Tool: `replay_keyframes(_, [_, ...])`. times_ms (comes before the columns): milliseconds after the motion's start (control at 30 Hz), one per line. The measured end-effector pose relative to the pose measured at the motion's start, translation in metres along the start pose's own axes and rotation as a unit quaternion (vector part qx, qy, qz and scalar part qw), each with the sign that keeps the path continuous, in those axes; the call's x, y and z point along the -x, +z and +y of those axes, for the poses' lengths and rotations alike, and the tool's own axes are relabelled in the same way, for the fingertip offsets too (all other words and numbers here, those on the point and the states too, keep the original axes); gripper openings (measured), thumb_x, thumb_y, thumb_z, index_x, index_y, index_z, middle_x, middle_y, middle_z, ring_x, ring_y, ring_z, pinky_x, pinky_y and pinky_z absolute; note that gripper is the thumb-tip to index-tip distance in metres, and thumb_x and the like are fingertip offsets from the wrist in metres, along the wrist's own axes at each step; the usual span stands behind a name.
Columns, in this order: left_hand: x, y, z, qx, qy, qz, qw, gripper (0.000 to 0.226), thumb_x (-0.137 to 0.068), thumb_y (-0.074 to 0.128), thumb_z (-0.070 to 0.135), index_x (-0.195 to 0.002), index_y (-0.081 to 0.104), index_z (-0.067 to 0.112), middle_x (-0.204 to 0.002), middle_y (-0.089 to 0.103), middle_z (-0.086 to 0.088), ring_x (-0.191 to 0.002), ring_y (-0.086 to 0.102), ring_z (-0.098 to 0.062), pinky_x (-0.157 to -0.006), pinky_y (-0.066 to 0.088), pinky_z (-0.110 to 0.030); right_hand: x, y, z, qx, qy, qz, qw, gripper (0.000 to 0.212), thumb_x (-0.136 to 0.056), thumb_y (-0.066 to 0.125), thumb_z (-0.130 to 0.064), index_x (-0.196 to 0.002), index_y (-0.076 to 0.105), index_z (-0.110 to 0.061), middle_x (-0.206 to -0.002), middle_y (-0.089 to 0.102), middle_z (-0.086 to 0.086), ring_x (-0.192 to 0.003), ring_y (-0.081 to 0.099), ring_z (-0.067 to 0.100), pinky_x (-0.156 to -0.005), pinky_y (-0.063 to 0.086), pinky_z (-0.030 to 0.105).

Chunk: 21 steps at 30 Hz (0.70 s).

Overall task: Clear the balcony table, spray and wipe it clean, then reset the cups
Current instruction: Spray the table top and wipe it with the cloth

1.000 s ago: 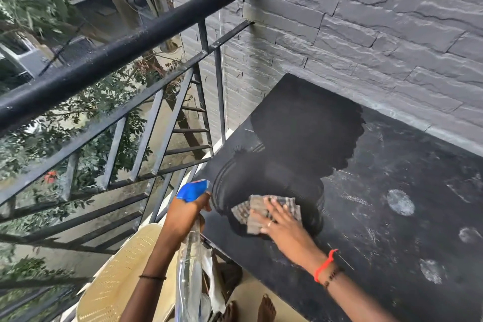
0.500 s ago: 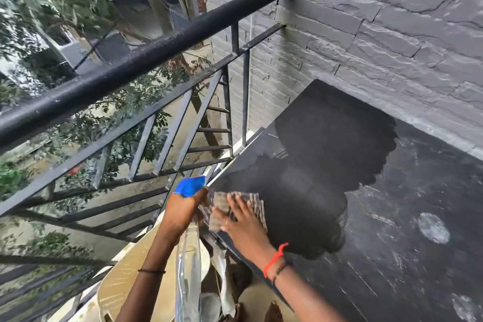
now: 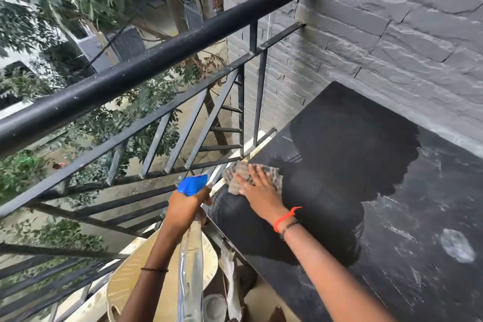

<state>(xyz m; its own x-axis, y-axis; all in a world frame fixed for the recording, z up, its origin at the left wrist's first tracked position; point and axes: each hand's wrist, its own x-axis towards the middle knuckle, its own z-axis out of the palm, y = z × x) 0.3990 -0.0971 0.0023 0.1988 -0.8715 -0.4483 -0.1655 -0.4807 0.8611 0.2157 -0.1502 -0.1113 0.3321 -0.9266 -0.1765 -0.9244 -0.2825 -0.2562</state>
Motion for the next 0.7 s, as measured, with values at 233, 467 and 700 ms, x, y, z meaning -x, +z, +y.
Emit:
replay_keyframes(233, [-0.015,0.009,0.01,-0.005,0.013,0.0,1.0,0.013,-0.091,0.058,0.011,-0.08,0.055,0.004,-0.073,0.064,-0.016,-0.043,0.048,-0.02,-0.048,0.04,-0.029,0.051,0.033,-0.041,0.007,-0.126,0.015,0.992,0.057,-0.094,0.042,-0.018,-0.145,0.025,-0.038,-0.157,-0.002,0.013,-0.143,-0.008,0.032,-0.11,-0.013,0.05])
replay_keyframes(467, [-0.03,0.027,0.024,-0.016,0.036,-0.02,0.999,0.012,-0.093,0.056,0.012,-0.083,0.055,0.006,-0.071,0.063,-0.012,-0.037,0.047,-0.02,-0.043,0.041,-0.025,0.059,0.0,0.107,-0.023,0.045,0.074,0.996,0.052,-0.088,0.044,-0.019,-0.139,0.043,-0.03,-0.15,0.028,0.019,-0.137,0.029,0.043,-0.109,0.01,0.051])
replay_keyframes(700, [-0.036,0.041,0.03,-0.016,0.025,-0.026,0.999,0.016,-0.079,0.062,0.021,-0.077,0.055,0.007,-0.071,0.064,-0.012,-0.037,0.047,-0.024,-0.051,0.04,-0.03,-0.069,-0.027,0.139,-0.011,0.107,0.008,0.994,0.061,-0.091,0.0,-0.032,-0.149,0.017,-0.031,-0.158,0.005,0.016,-0.145,-0.003,0.038,-0.117,0.004,0.053])
